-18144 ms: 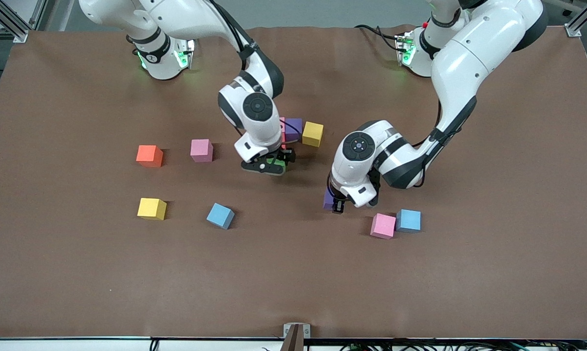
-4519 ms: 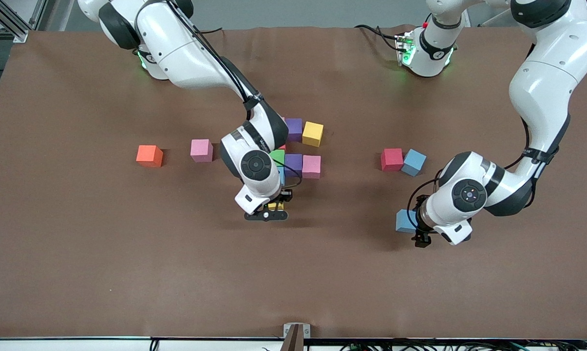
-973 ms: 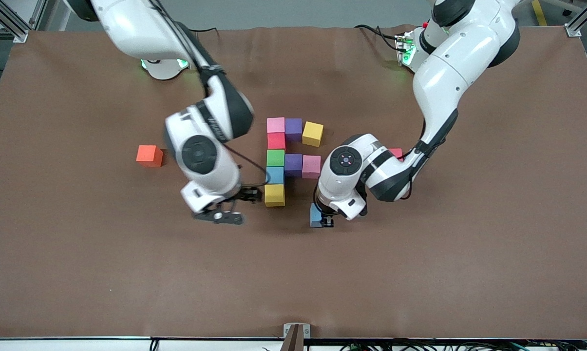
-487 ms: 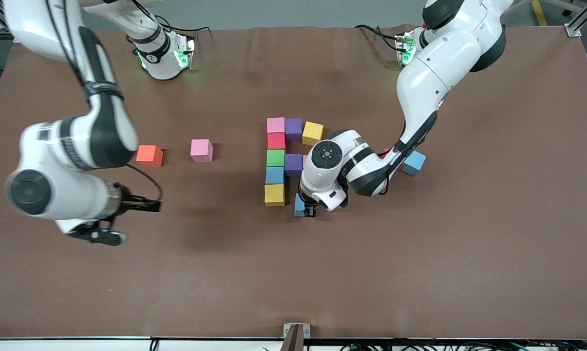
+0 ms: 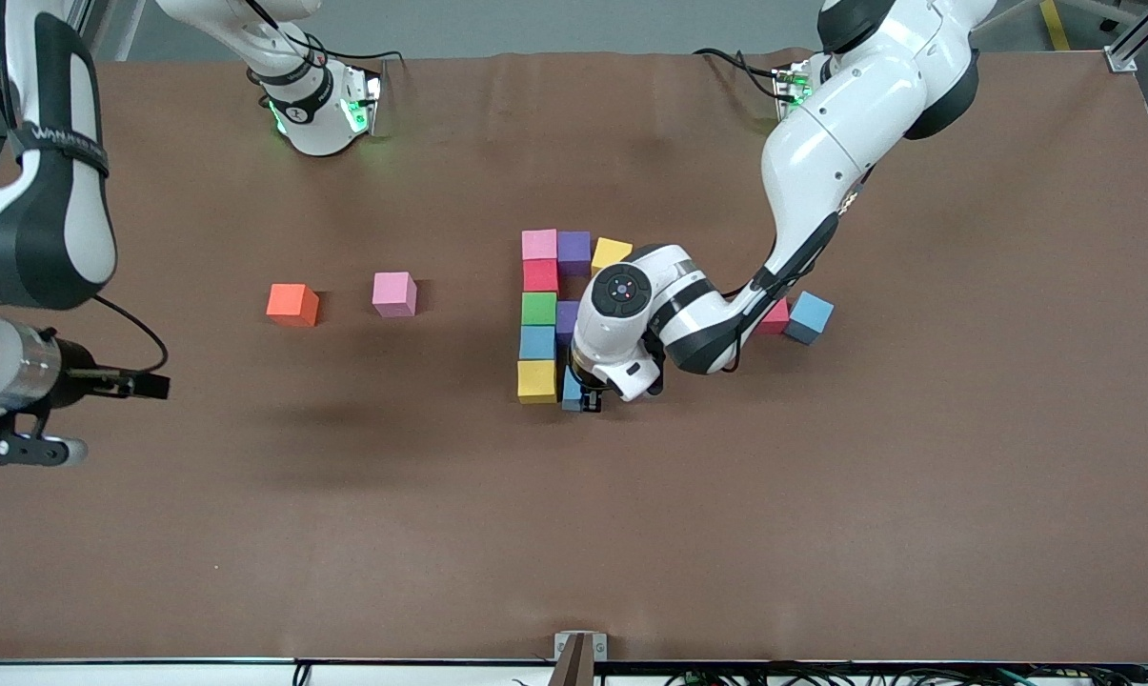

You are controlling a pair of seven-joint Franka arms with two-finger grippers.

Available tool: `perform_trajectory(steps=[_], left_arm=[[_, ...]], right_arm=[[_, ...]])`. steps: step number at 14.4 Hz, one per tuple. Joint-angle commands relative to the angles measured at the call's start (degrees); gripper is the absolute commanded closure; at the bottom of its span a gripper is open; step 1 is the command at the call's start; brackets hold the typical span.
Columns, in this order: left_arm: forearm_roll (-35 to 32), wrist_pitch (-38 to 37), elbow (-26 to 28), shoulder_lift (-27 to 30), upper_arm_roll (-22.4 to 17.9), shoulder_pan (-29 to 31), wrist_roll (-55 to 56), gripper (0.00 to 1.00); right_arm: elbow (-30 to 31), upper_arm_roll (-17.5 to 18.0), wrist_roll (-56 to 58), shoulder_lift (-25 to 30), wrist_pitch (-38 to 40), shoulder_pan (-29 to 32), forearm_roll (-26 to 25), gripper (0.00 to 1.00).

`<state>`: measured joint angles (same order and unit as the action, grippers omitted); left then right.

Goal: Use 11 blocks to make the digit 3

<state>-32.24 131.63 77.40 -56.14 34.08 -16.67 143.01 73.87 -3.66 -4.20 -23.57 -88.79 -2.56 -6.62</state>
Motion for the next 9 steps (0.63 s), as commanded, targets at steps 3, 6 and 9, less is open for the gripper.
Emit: perform_trajectory(steps=[3, 6, 9], left_arm=[[1.4, 0.6, -1.5, -2.0, -0.4, -1.5, 0.3, 0.68], [2.0, 1.0, -1.5, -2.0, -0.4, -1.5, 0.3, 0.68], [2.0, 1.2, -1.4, -2.0, -0.4, -1.5, 0.2, 0.6]], right_arm=[[0.5, 1.2, 4.3, 4.1, 4.2, 3.4, -1.1, 0.0], [-0.3, 1.0, 11.9, 4.1, 4.2, 6.4, 3.3, 0.0], [-0.4, 1.1, 12.3, 3.9, 4.2, 8.2, 5.2, 0.0]])
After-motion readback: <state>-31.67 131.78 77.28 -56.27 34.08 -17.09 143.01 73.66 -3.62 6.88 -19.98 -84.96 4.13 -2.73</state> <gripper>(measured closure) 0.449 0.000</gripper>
